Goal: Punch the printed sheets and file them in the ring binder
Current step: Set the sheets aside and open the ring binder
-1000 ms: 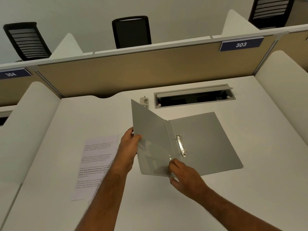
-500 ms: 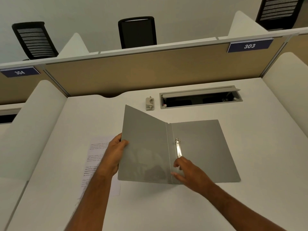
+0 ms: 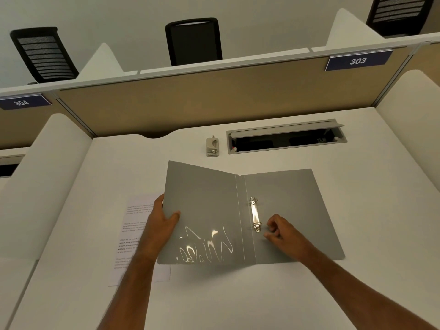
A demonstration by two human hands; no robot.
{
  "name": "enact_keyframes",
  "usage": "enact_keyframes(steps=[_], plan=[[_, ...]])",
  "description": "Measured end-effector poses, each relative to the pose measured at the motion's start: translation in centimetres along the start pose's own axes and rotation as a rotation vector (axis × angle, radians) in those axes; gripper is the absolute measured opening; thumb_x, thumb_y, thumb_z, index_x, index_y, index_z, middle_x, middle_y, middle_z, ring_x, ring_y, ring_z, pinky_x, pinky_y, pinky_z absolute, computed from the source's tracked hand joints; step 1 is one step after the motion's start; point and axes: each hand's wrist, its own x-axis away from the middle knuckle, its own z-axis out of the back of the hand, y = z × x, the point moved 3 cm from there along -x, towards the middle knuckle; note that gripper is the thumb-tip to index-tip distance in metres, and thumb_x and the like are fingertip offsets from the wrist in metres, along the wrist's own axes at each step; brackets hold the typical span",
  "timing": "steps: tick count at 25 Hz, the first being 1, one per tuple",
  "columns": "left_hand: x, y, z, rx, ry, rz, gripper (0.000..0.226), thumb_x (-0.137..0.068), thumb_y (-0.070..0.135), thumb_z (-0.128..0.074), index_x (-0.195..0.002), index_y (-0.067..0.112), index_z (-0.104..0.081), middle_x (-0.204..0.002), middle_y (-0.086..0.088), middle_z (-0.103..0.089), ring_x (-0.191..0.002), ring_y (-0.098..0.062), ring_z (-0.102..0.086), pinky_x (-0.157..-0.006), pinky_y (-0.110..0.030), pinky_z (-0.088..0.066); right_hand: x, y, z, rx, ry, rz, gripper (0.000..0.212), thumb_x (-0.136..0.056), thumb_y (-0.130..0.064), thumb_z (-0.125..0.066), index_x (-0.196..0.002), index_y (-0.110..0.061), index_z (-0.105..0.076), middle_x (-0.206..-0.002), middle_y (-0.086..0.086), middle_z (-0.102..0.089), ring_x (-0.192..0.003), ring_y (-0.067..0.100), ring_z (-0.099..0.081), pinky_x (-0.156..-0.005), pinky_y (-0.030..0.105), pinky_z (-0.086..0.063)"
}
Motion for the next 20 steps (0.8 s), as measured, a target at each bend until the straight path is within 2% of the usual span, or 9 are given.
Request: enact_keyframes(steps=[3, 6, 8, 13, 15, 20], plan=[[-0.7, -1.0, -0.2, -0.262, 0.107, -0.014, 0.087, -0.087, 0.026, -0.078, -0.157, 0.02, -0.026, -0.153, -0.007, -0.043, -0.136, -0.032, -0.047, -0.109, -0.05, -0.042, -0.4, 0.3, -0.1, -0.012, -0.022, 0.001, 0.023, -0.088, -0.028, -0.071, -0.101, -0.029, -0.052, -0.095, -0.004, -0.056, -0.075, 0.007, -0.052, -0.073, 0.024, -0.049], [-0.8, -1.2, -0.9, -0.632, 0.181, -0.137, 0.099, -0.078, 0.03, -0.085, -0.156, 0.016, -0.027, -0.16, -0.008, -0.031, -0.146, -0.033, -0.032, -0.112, -0.058, -0.032, -0.7, 0.2, -0.1, -0.02, -0.042, -0.006, 0.027, -0.087, -0.03, -0.073, -0.106, -0.032, -0.052, -0.097, -0.004, -0.055, -0.077, 0.008, -0.053, -0.074, 0.024, -0.049], [-0.8, -0.9, -2.3, -0.725, 0.168, -0.213, 0.096, -0.074, 0.027, -0.086, -0.154, 0.016, -0.033, -0.159, -0.008, -0.033, -0.146, -0.032, -0.031, -0.111, -0.057, -0.032, -0.9, 0.4, 0.0, -0.02, -0.053, 0.001, 0.029, -0.086, -0.03, -0.074, -0.106, -0.033, -0.053, -0.095, -0.003, -0.056, -0.075, 0.008, -0.052, -0.073, 0.024, -0.05], [-0.7, 0.4, -8.0, -0.782, 0.015, -0.269, 0.075, -0.072, 0.035, -0.083, -0.138, 0.023, -0.052, -0.134, -0.002, -0.051, -0.12, -0.029, -0.054, -0.096, -0.046, -0.042, -1.5, 0.3, 0.3, -0.088, -0.085, 0.015, 0.028, -0.084, -0.023, -0.076, -0.101, -0.032, -0.057, -0.086, 0.004, -0.06, -0.065, 0.004, -0.047, -0.067, 0.03, -0.05], [-0.7, 0.9, -10.6, -0.749, -0.084, -0.281, 0.069, -0.074, 0.039, -0.081, -0.136, 0.026, -0.053, -0.131, 0.001, -0.052, -0.118, -0.027, -0.055, -0.096, -0.044, -0.041, -1.8, 0.1, 0.4, -0.138, -0.108, 0.029, 0.029, -0.084, -0.02, -0.076, -0.103, -0.03, -0.058, -0.083, 0.003, -0.06, -0.064, 0.004, -0.047, -0.067, 0.029, -0.048], [0.1, 1.5, -16.3, -0.522, -0.335, -0.256, 0.056, -0.082, 0.041, -0.076, -0.132, 0.033, -0.052, -0.127, 0.011, -0.056, -0.12, -0.015, -0.052, -0.102, -0.038, -0.037, -2.7, 0.2, 0.3, -0.125, -0.236, 0.019, 0.036, -0.081, -0.033, -0.078, -0.111, -0.04, -0.06, -0.085, -0.007, -0.063, -0.068, 0.003, -0.053, -0.068, 0.021, -0.048]])
